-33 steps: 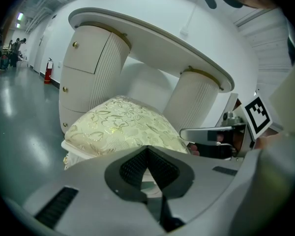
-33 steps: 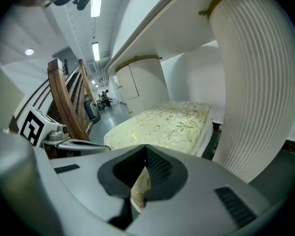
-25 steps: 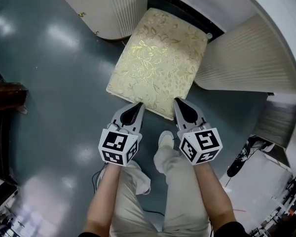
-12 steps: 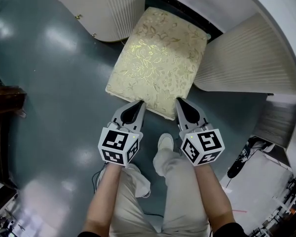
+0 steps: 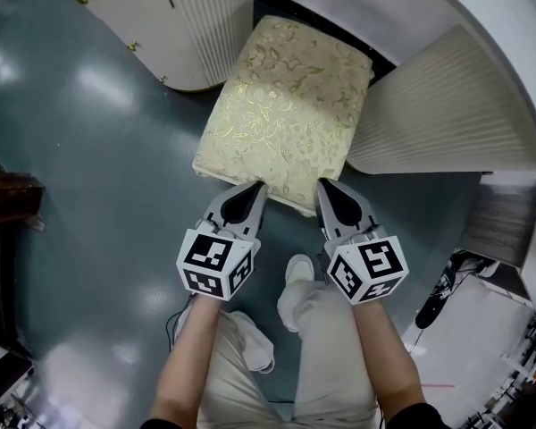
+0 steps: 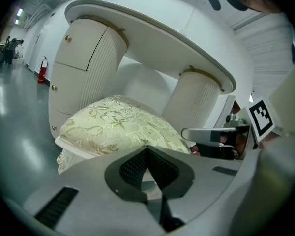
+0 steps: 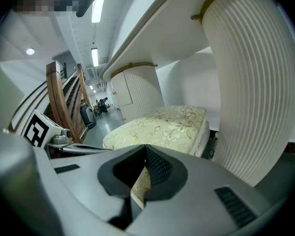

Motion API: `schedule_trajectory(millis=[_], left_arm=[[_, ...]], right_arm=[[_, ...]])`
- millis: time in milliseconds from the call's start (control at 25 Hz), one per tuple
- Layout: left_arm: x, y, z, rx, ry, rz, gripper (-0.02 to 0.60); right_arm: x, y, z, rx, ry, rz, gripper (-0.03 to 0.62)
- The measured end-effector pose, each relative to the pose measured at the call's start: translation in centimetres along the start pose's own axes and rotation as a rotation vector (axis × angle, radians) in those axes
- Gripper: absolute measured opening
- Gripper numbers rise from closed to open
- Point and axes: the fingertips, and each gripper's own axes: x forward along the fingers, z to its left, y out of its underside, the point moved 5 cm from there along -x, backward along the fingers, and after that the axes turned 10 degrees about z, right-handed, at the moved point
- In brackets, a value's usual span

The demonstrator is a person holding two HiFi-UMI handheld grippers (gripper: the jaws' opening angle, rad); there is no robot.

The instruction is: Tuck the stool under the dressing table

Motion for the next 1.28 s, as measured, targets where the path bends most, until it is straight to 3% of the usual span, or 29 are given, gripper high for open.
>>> schedule_trajectory(millis=[320, 640, 840, 1280], left_arm=[[-0.2, -0.2, -1.1, 0.009, -0.042, -0.027, 0.008], [0.1, 0.4, -0.5, 0.069, -0.037, -0.113, 0.009], [0.1, 0.5, -0.5, 0.092, -0.040, -0.112, 0.009], [0.0, 0.6, -0.6, 0.122, -0.046, -0.118, 0.009]], right_arm=[[-1.2, -0.3, -0.2, -0.040, -0.053, -0.050, 0.009], [-0.8, 0.1, 0.4, -0.095, -0.068, -0.118, 0.009], [-1.2, 0.6, 2.2, -0.235, -0.075, -0.125, 0.009], [-1.2, 0.8, 2.0, -0.271, -0.101, -0.178, 0.009]])
